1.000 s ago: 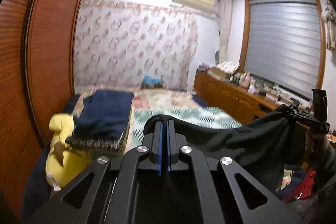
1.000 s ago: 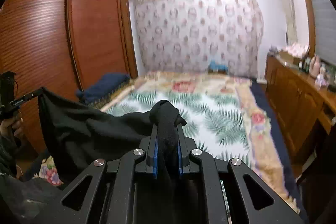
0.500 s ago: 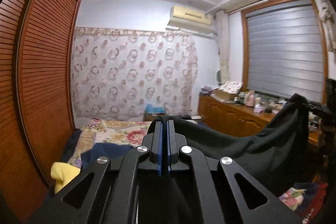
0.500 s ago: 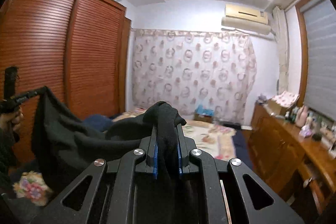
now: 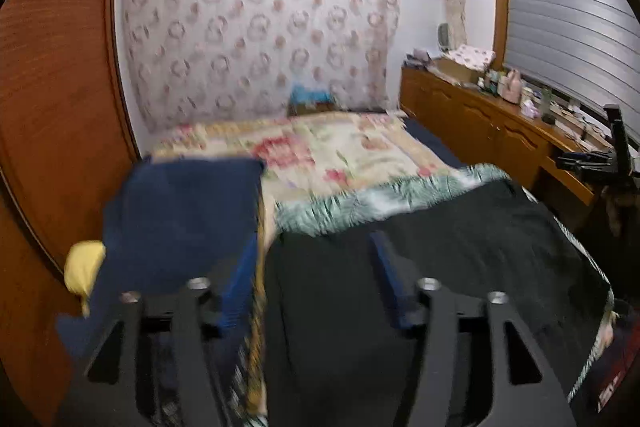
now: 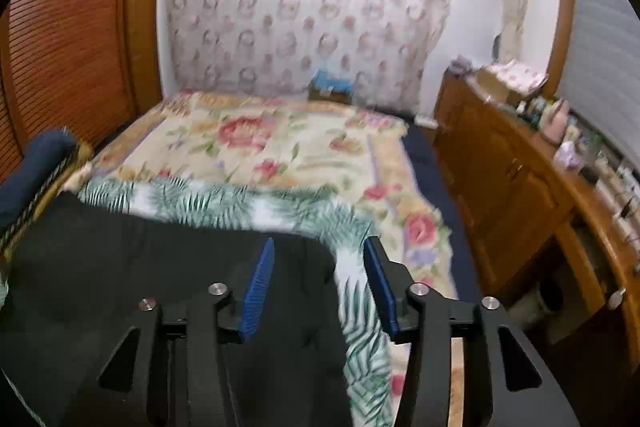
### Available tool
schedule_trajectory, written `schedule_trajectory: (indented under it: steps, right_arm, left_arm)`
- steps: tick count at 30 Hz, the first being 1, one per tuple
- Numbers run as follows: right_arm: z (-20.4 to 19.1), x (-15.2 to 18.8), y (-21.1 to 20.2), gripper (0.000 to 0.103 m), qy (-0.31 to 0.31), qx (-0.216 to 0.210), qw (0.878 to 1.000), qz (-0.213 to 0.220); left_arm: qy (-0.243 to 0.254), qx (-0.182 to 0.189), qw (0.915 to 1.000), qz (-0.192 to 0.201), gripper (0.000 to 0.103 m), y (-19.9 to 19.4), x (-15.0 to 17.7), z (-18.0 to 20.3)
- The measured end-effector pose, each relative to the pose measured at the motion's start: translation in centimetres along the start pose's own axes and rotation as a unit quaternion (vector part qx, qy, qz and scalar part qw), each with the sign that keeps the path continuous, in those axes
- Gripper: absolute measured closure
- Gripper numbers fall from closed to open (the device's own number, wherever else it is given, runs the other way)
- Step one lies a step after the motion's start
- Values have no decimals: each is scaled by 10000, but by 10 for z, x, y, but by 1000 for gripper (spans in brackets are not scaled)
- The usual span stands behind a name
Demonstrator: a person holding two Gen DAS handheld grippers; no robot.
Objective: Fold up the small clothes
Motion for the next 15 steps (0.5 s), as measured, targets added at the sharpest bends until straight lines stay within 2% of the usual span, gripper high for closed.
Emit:
schedule_trajectory:
  steps: [1,2,3,5,9,14,15]
  right_arm:
    - [1,6,2,50,-42,-31,10000,-36]
    - [1,14,-1,46,-51,-91,9999,-47]
    - [2,20,-4,41,-36,-174,9998,-59]
    - [2,37,-12,38,29,-400,9992,-79]
    - [28,44,-12,38,74,-742,9970,-190]
    - [65,43,-2,38,232,-1054,9926,-547]
    - [70,43,9,38,200,-1009,9924,-675]
  left_arm:
    - [-5,40,9999,-99,26,1,8,1]
    - [6,84,9998,-163,25,2,16,5]
    - [27,121,9997,-205,24,1,21,12]
    - [67,235,9992,-315,24,1,32,26]
    - [105,394,9977,-543,24,2,54,48]
    - [182,524,9929,-1054,24,22,80,69]
    - [183,516,9919,-1142,24,27,86,72]
Point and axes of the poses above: each gripper's, at about its wrist camera, not at the fingertips, and y roughly the way its jaws point, z to its right, x to its underside, the point moved 1 cm from there along y, roughly the way its jaws point, and after that the axes turned 6 degrees about x, right-handed, at the moved point
